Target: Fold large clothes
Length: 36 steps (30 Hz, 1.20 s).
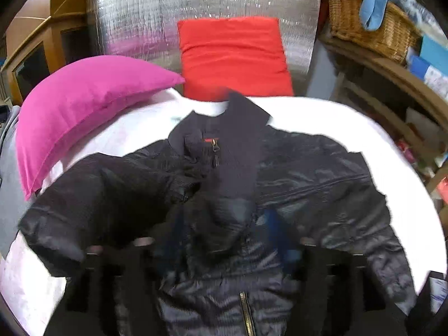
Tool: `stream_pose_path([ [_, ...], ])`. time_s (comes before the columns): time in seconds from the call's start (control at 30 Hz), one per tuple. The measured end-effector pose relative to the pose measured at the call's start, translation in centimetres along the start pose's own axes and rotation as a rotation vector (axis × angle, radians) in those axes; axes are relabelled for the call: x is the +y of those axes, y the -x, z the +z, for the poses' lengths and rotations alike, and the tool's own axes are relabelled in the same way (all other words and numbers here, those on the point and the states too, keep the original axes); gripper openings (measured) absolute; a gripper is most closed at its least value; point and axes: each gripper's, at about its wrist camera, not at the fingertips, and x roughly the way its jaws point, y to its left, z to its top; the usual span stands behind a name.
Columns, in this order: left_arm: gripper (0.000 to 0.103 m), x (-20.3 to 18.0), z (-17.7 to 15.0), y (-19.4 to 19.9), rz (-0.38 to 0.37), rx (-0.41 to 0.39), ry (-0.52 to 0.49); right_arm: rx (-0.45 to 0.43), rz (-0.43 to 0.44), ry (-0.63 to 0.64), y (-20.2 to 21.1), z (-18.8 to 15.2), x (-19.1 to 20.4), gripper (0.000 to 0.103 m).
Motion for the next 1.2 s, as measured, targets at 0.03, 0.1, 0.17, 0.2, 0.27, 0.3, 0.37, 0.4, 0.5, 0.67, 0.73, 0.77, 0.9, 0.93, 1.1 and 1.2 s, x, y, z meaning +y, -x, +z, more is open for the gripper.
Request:
stream_pose_path([
  [0.03,0.076,0.0,-0.2,0.4,-0.014,-0.02,0.005,0.0,0.001,-0.001,0.0,0.0,0.0,0.1],
  [0.1,0.076,1.0,-0.6,2.2,-0.032,-0.057,0.034,0.001,0.005,-0.005,0.0,0.0,0.0,0.1],
  [0.17,0.077,3.1,-1.8,4.4,-0.039,-0.105,0.114,0.004,0.009,-0.011,-0.1,0.1,-0.1,0.1],
  [0.2,0.077,4.1,-2.5,5.2,-0.032,-0.122,0.156,0.007,0.008,-0.017,0.0,0.2,-0.1,0.1],
  [0.27,0.078,6.4,-4.3,6.5,-0.026,-0.161,0.242,0.026,-0.008,-0.024,0.4,0.6,0.2,0.1],
  [0.3,0.078,7.2,-5.0,6.8,-0.019,-0.172,0.265,0.035,-0.012,-0.036,0.7,0.9,0.3,0.1],
  [0.37,0.078,9.4,-7.2,7.5,0.016,-0.202,0.335,0.021,0.013,-0.091,1.8,1.6,0.0,0.1],
  [0.4,0.078,10.1,-7.8,7.6,0.023,-0.21,0.355,0.007,0.033,-0.142,2.5,2.1,-0.5,0.1],
  [0.5,0.078,12.4,-9.9,7.2,0.043,-0.225,0.431,-0.024,0.121,-0.34,2.8,4.1,-2.4,0.1],
  [0.67,0.078,14.9,-10.3,7.1,-0.006,-0.216,0.535,-0.074,0.165,-0.594,0.3,6.9,-4.8,0.1],
  [0.73,0.078,15.5,-10.4,7.6,0.01,-0.234,0.544,-0.063,0.174,-0.658,-1.0,7.3,-5.3,0.1],
  [0.77,0.078,15.9,-10.5,7.8,0.01,-0.241,0.556,-0.058,0.167,-0.677,-1.7,7.3,-5.4,0.1],
  [0.9,0.078,16.7,-10.5,7.8,0.003,-0.249,0.583,-0.055,0.11,-0.681,-3.2,7.5,-5.1,0.099],
  [0.93,0.078,16.9,-10.5,7.7,0.009,-0.249,0.586,-0.05,0.091,-0.681,-3.5,7.8,-5.1,0.096],
  [1.1,0.078,17.8,-10.6,8.1,0.02,-0.249,0.621,0.019,-0.097,-0.515,-3.6,10.6,-3.8,0.024],
  [1.2,0.078,18.4,-10.7,8.4,0.044,-0.253,0.64,-0.065,-0.2,-0.321,-0.9,13.5,-1.1,0.018],
])
